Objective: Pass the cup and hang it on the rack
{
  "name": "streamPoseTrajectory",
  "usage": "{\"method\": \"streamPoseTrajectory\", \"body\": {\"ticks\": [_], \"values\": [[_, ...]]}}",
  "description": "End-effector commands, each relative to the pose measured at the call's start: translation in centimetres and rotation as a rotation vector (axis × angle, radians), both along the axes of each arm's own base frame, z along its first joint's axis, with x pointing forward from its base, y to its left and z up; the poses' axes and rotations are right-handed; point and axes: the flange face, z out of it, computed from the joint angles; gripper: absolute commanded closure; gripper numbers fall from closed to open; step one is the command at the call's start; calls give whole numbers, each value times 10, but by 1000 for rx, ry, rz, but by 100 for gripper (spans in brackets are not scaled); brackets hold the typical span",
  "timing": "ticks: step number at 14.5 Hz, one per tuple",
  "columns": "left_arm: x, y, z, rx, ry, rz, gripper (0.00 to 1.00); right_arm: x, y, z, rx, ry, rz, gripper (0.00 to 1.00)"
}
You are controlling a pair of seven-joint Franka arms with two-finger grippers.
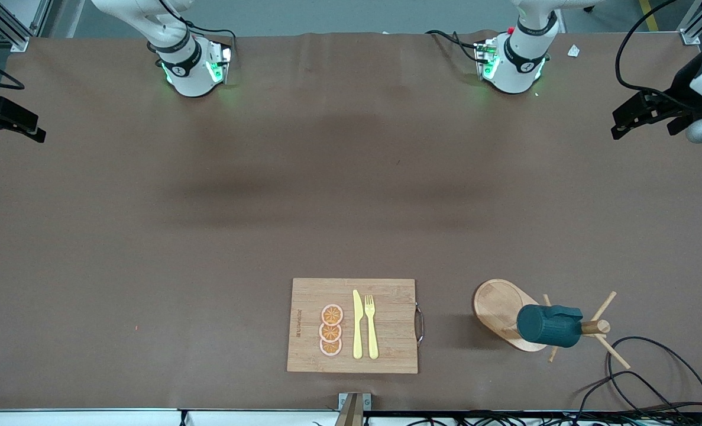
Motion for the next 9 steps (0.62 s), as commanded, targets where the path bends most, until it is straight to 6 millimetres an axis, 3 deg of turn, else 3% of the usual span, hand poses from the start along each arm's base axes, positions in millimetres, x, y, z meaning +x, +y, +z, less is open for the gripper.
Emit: {"method": "streamPoseTrajectory", "body": {"ticks": [1,5,9], "values": [[-2,0,1,-9,-15,-38,0,-7,-4,0,-10,1,-1,0],[10,1,6,-14,-29,-35,0,-8,-7,1,-5,-1,-7,0],[13,-9,-3,-13,-8,-39,0,-7,-6,1,1,-6,-6,0]]}}
